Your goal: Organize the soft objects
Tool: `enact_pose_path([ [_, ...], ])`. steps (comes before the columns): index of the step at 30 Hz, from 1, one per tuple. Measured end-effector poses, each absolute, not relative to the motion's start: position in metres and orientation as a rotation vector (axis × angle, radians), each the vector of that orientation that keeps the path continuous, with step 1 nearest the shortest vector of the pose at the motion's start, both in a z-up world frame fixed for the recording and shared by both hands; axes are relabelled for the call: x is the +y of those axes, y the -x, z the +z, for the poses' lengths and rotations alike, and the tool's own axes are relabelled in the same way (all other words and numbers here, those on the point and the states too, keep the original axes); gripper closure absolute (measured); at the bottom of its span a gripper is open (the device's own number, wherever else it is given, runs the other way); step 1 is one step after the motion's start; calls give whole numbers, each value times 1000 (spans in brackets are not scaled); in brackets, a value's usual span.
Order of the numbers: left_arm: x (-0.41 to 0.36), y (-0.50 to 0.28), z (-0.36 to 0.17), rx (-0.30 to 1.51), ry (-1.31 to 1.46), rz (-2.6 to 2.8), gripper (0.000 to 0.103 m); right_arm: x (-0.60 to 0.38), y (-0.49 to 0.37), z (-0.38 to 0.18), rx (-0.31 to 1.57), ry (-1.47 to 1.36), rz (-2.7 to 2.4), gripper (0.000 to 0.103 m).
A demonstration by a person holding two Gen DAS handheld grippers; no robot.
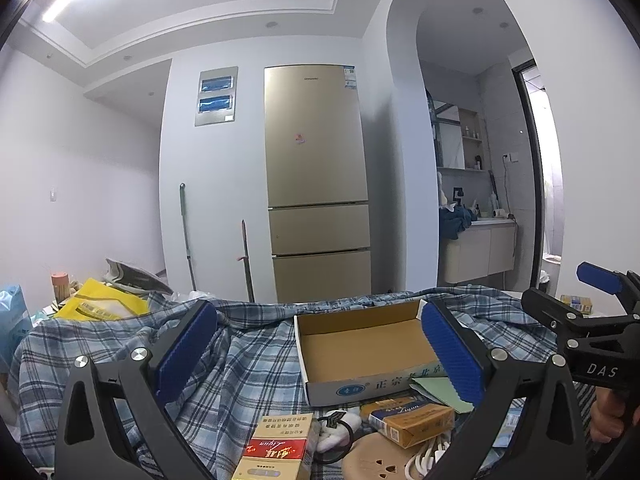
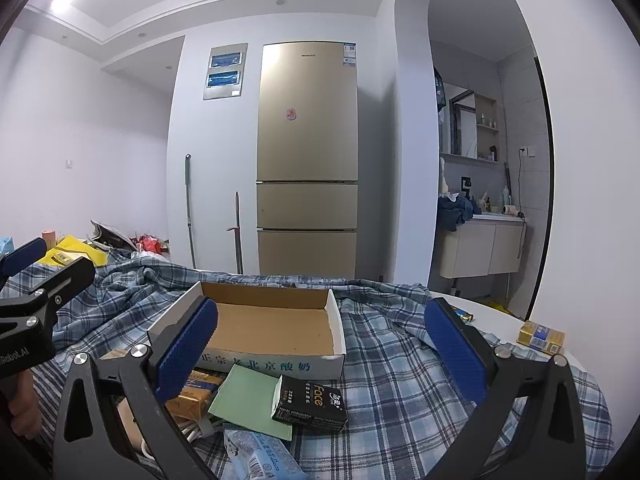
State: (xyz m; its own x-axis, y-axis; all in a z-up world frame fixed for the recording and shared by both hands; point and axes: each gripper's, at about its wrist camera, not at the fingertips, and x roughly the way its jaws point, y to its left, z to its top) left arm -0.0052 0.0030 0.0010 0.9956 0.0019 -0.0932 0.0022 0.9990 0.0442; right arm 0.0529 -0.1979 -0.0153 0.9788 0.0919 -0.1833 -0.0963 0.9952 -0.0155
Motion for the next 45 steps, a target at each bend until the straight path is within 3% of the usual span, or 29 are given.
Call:
enact_pose_path([
  [45, -3, 0, -1, 142, -76, -4, 0, -196, -56, -17, 200, 32, 99, 0],
])
